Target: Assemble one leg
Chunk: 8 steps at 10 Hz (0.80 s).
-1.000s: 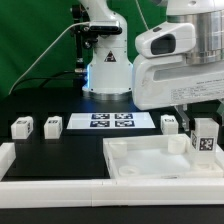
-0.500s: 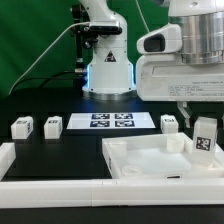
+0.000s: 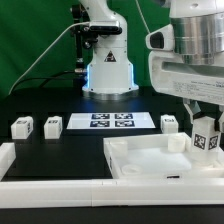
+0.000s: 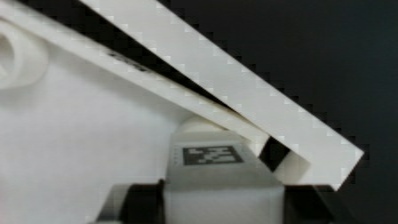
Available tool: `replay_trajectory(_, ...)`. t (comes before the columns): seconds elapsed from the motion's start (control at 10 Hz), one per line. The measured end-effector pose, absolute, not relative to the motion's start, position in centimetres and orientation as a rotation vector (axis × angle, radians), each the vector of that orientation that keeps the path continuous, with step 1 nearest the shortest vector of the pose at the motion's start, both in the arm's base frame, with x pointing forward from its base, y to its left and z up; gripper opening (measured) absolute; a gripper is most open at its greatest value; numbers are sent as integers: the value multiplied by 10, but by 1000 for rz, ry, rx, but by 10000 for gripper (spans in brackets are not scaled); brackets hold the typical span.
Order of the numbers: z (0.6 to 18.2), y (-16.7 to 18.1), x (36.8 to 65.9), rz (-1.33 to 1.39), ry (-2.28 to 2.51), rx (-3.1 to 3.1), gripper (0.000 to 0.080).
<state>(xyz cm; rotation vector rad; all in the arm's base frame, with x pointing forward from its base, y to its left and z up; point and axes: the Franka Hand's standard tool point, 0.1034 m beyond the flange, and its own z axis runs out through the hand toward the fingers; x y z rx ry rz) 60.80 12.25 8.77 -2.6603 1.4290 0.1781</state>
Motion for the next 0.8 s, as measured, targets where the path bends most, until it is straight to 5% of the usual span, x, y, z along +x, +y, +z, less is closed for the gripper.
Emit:
replay_trajectory(0.3, 88, 124, 608, 187, 1478, -2630, 297)
replay_trajectory(0.5, 88, 124, 608, 180, 1386, -2676, 591)
replay_trajectory(0.8, 87, 123, 606, 148, 951, -2862, 646)
